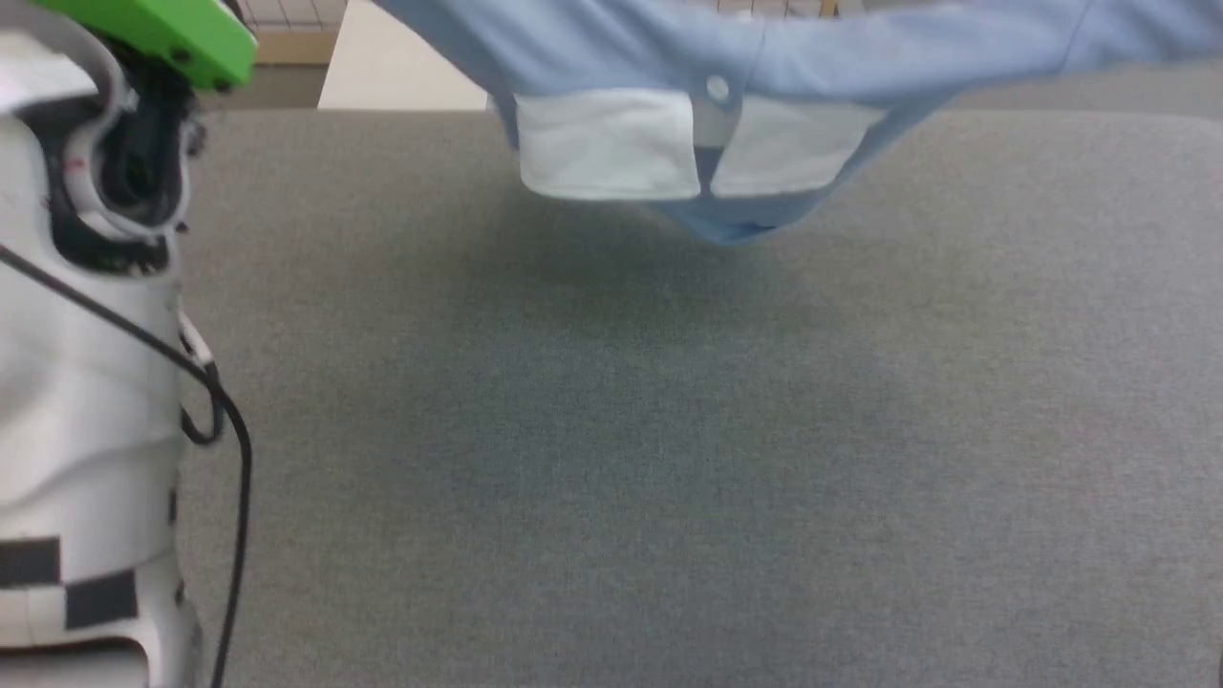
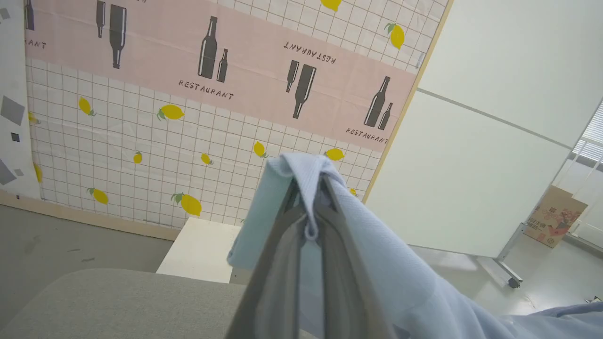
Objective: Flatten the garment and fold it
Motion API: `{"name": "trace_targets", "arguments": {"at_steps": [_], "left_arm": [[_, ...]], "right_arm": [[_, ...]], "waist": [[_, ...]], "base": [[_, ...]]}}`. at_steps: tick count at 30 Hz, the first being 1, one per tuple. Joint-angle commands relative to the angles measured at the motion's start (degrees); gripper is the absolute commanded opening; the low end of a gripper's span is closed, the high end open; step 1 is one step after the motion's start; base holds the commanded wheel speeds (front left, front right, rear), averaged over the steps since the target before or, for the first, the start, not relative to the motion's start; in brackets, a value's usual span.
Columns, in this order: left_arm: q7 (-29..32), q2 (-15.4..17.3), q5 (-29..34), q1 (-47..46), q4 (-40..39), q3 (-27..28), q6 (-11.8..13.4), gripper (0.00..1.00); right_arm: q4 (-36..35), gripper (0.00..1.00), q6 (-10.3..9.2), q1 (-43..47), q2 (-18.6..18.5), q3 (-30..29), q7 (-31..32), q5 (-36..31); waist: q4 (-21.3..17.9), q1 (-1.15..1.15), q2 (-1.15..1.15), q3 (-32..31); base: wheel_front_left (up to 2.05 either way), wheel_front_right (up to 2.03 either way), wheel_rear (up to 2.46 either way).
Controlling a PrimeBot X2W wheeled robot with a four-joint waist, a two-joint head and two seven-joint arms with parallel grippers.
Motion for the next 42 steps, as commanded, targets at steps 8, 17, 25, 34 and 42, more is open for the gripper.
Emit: {"name": "trace_targets", "arguments": {"at_steps": [8,17,25,34,42], "left_arm": [[-3.1,2.7,3.5,-9.2,7.0,-0.1,-1.1,0.0],[-3.8,6.3,6.2,-11.1,15.4,-0.3,-0.4,0.0],[-3.5,7.6,6.9,-12.8,20.0,-1.1,-0.7,0.0],[-3.9,9.0,12.6,-27.9,21.5,-4.9,0.2,0.0],[-11.1,8.1,17.0,-40.3,21.1,-6.0,3.3,0.0]], "right_arm": [[2.2,0.0,-0.08,-7.7,2.1,-1.2,-6.1,0.3],[5.6,0.0,-0.08,-10.5,1.9,-3.2,-8.4,-3.0],[7.2,0.0,-0.08,-12.6,1.8,-2.4,-6.4,-6.6],[11.9,0.0,-0.08,-29.4,7.8,-5.0,-10.9,-17.8],[18.4,0.0,-0.08,-45.7,11.8,-10.2,-22.3,-24.3]], "waist": [[-1.2,0.0,0.0,-4.2],[-1.6,0.0,0.0,-3.6],[-2.2,0.0,0.0,1.7],[-4.1,0.0,0.0,19.0],[-4.8,0.0,0.0,29.4]], "base": [[0.0,0.0,0.0],[0.0,0.0,0.0],[0.0,0.0,0.0],[0.0,0.0,0.0],[0.0,0.0,0.0]]}}
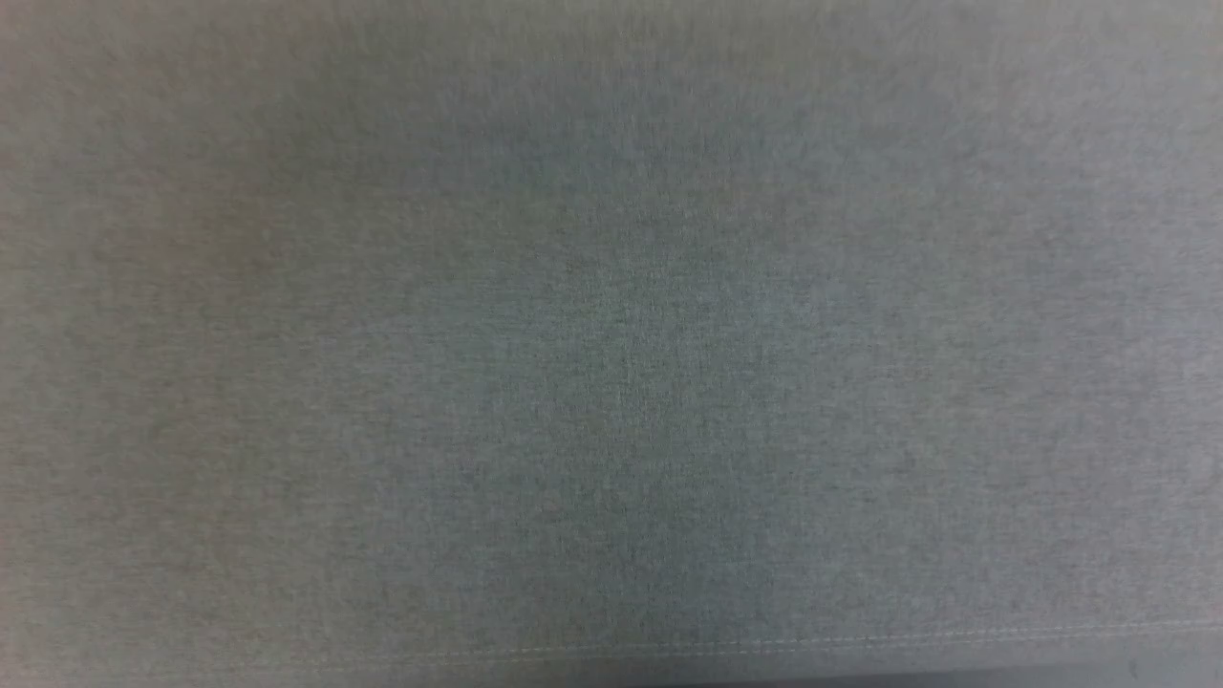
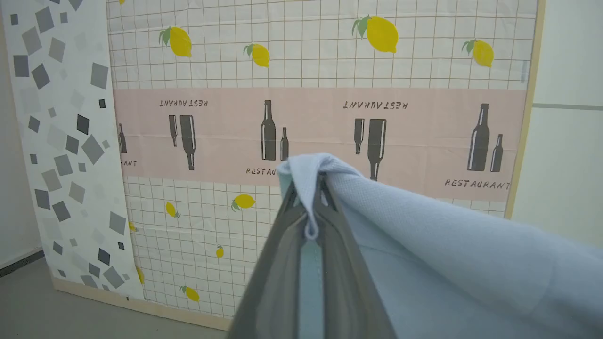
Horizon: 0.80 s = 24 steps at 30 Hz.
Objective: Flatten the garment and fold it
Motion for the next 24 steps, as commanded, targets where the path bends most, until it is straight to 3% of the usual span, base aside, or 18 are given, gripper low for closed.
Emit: {"name": "trace_targets", "arguments": {"at_steps": [1,7,13,18,24], "left_arm": [[-1.4,0.0,0.7,-1.9,0.0,0.1,0.6,0.0],[-6.3,-0.6,0.1,-4.4,2.7,1.0,0.7,0.0],[-9.8,-2.1,-1.9,-1.8,6.3,1.6,-0.3,0.0],[-12.9,-4.7,-4.5,4.8,9.8,1.6,-2.3,0.0],[-17.1,-7.8,-8.7,18.0,13.5,2.3,-5.5,0.0]], "right_arm": [[1.0,0.0,-0.08,-1.6,0.1,-0.9,-1.6,-0.5],[4.9,0.0,-0.08,-4.7,0.3,-1.4,-6.0,0.0],[6.7,0.0,-0.08,-1.4,0.1,0.4,-6.7,1.1],[5.9,0.0,-0.08,7.2,-1.8,4.6,-6.1,4.7],[1.8,0.0,-0.08,22.6,-4.3,8.6,-6.1,12.1]], "waist": [[-1.3,-0.01,0.0,10.2],[-0.5,-0.01,0.0,13.3],[1.0,-0.01,0.0,13.4],[3.0,-0.01,0.0,9.9],[5.1,-0.01,0.0,1.4]], "base": [[0.0,0.0,0.0],[0.0,0.0,0.0],[0.0,0.0,0.0],[0.0,0.0,0.0],[0.0,0.0,0.0]]}}
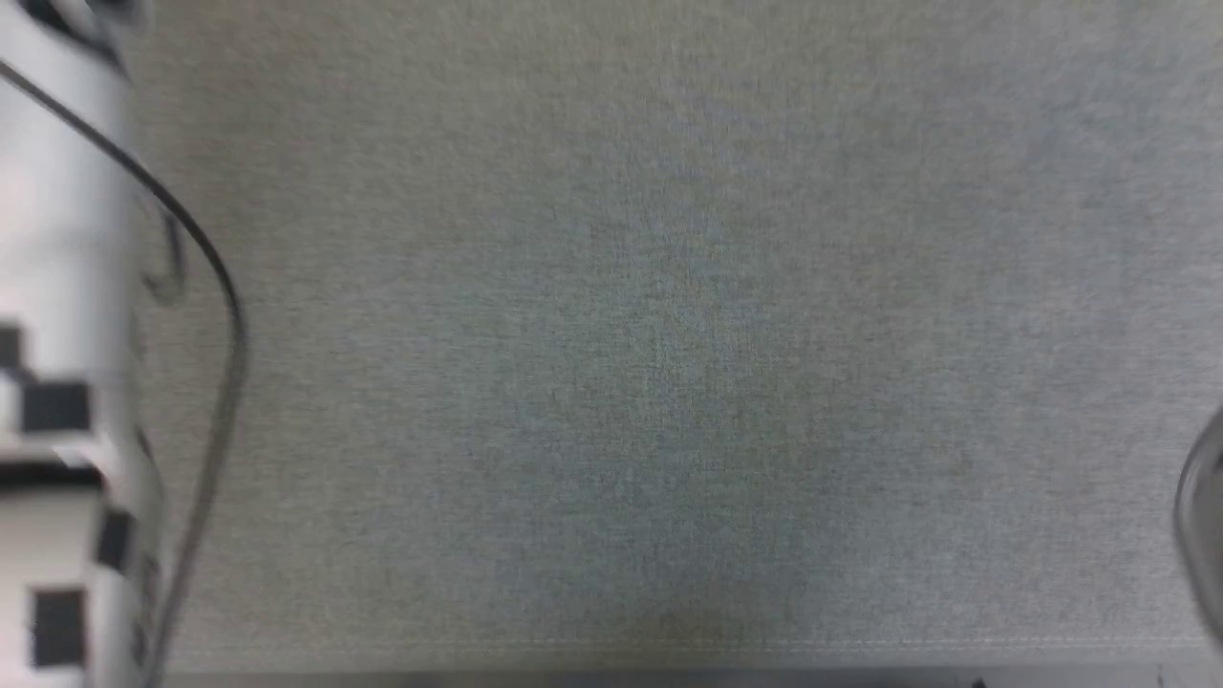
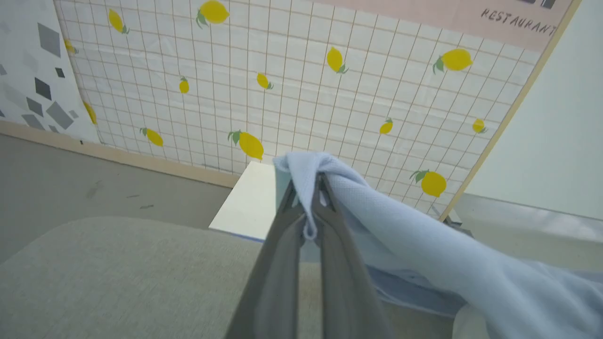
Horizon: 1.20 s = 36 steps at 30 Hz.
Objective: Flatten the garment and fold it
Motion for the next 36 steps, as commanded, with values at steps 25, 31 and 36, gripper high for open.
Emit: {"name": "trace_targets", "arguments": {"at_steps": [25,31,36], "left_arm": [[13.9,-0.2,-9.7,75.6,-32.4,3.7,9.9,0.0],[21.6,4.0,-3.9,76.3,-35.1,-2.2,11.8,0.0],[22.4,4.4,-2.4,73.8,-33.7,-4.4,11.0,0.0]], "right_arm": [[-28.8,0.0,-0.08,70.1,0.4,-4.5,13.9,10.3],[-30.5,0.0,-0.08,71.9,-6.7,5.4,22.3,0.9],[-25.0,0.0,-0.08,67.0,-11.2,16.8,29.9,-4.4]], "waist": [[1.2,-0.01,0.0,-30.6],[0.8,-0.01,0.0,-29.7],[0.3,-0.01,0.0,-27.6]], "base": [[0.0,0.0,0.0],[0.0,0.0,0.0],[0.0,0.0,0.0]]}}
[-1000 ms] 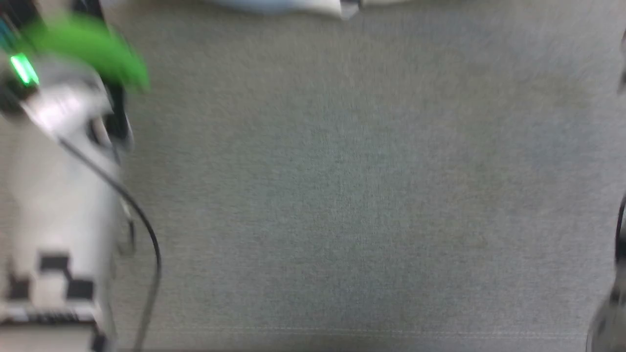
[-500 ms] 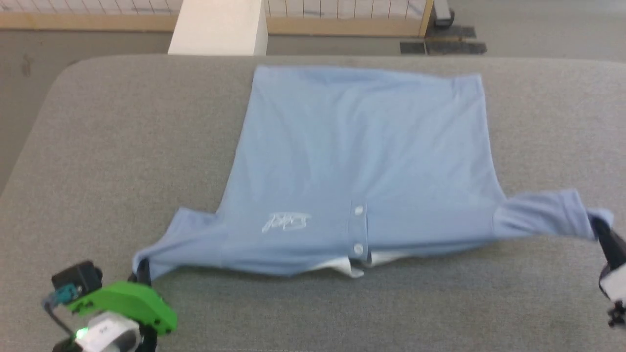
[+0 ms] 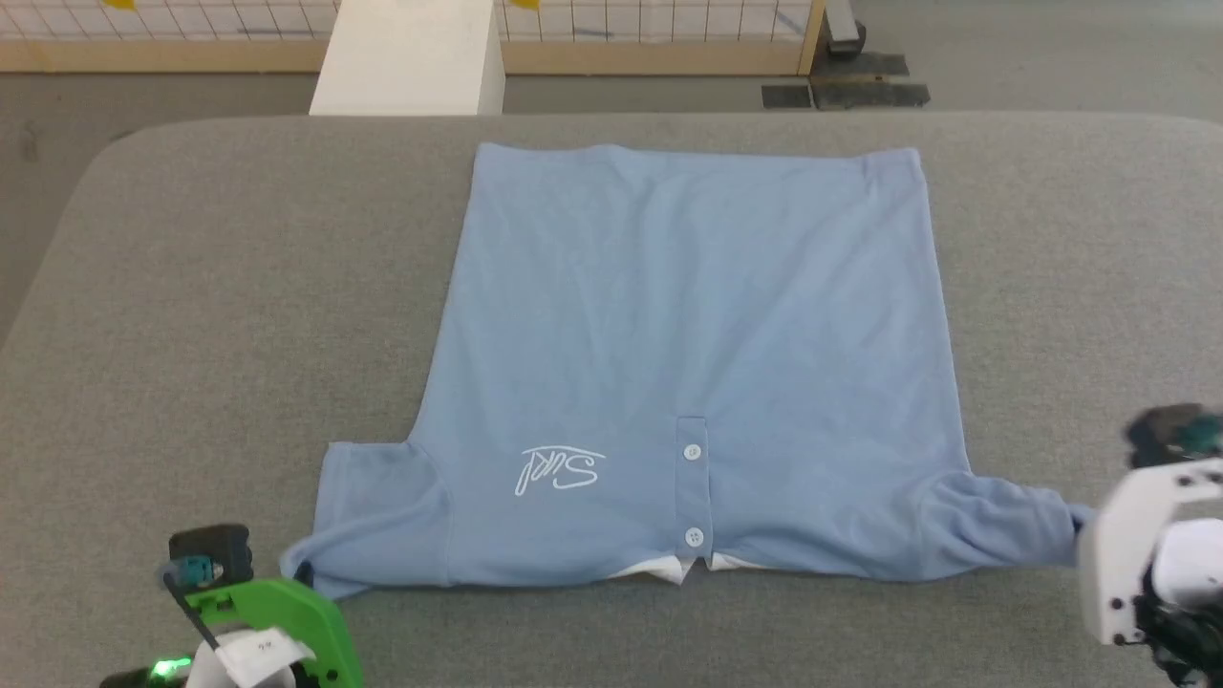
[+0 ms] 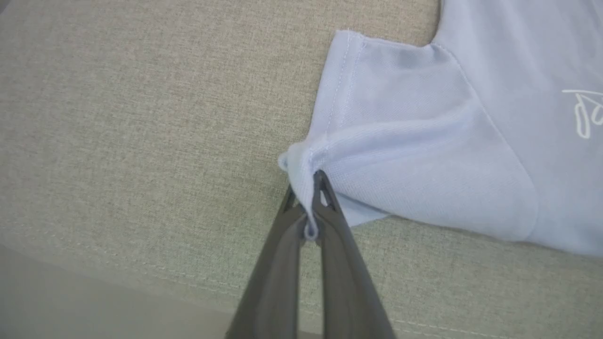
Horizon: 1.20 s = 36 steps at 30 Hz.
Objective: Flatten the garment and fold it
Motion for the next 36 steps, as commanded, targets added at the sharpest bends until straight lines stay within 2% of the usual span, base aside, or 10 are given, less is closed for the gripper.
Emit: {"name": "trace_targets", "arguments": {"at_steps": [1,7,12,13,14,20,24,27,31,36], "left_arm": [[-0.6,0.0,0.4,-2.0,0.4,-0.1,-0.3,0.0],[-3.4,-1.6,-0.2,-4.3,1.7,-0.3,-1.3,0.0],[-4.9,-2.4,-0.7,-5.0,2.9,-0.3,-1.9,0.0],[-5.3,-2.5,-0.9,-5.0,3.1,-0.2,-1.9,0.0],[-5.5,-2.5,-0.9,-5.0,3.2,-0.2,-2.0,0.0],[-6.6,-2.9,-1.3,-4.3,3.1,0.0,-1.7,0.0],[-7.1,-3.0,-1.6,-3.6,2.8,0.2,-1.5,0.0],[-7.6,-3.0,-1.6,-3.1,2.2,0.2,-1.4,0.0],[-8.5,-3.1,-1.5,-2.8,0.7,0.2,-1.3,0.0],[-9.9,-3.4,-1.5,-3.1,-2.2,0.7,-0.8,0.0]], "right_arm": [[2.0,0.0,-0.1,-2.5,-1.1,3.1,1.8,-1.2],[10.3,0.0,-0.1,-7.0,-3.1,11.1,5.8,-2.6],[13.8,0.0,-0.1,-8.6,-3.4,11.7,5.0,-1.5],[14.0,0.45,-0.1,-8.9,-3.4,11.6,4.5,-1.0],[14.0,0.98,-0.1,-9.1,-3.4,11.1,4.0,-0.5],[9.7,1.0,-0.1,-8.7,-1.9,3.8,-0.1,5.0],[3.6,1.0,-0.1,-7.5,0.8,-3.7,-3.8,8.3],[-1.3,1.0,-0.1,-7.5,3.2,-8.7,-9.3,8.8],[-3.4,1.0,-0.1,-9.0,5.6,-11.6,-16.8,8.4],[-0.1,1.0,-0.1,-14.9,6.4,-11.8,-22.5,5.9]], "waist": [[-0.1,0.01,0.0,1.6],[1.1,0.01,0.0,4.2],[1.3,0.01,0.0,4.7],[1.2,0.01,0.0,4.6],[1.1,0.01,0.0,4.3],[0.6,0.01,0.0,2.0],[0.4,0.01,0.0,0.4],[0.3,0.01,0.0,0.0],[0.3,0.01,0.0,0.6],[0.6,0.01,0.0,4.7]], "base": [[0.0,0.0,0.0],[0.0,0.0,0.0],[0.0,0.0,0.0],[0.0,0.0,0.0],[0.0,0.0,0.0],[0.0,0.0,0.0],[0.0,0.0,0.0],[0.0,0.0,0.0],[0.0,0.0,0.0],[0.0,0.0,0.0]]}}
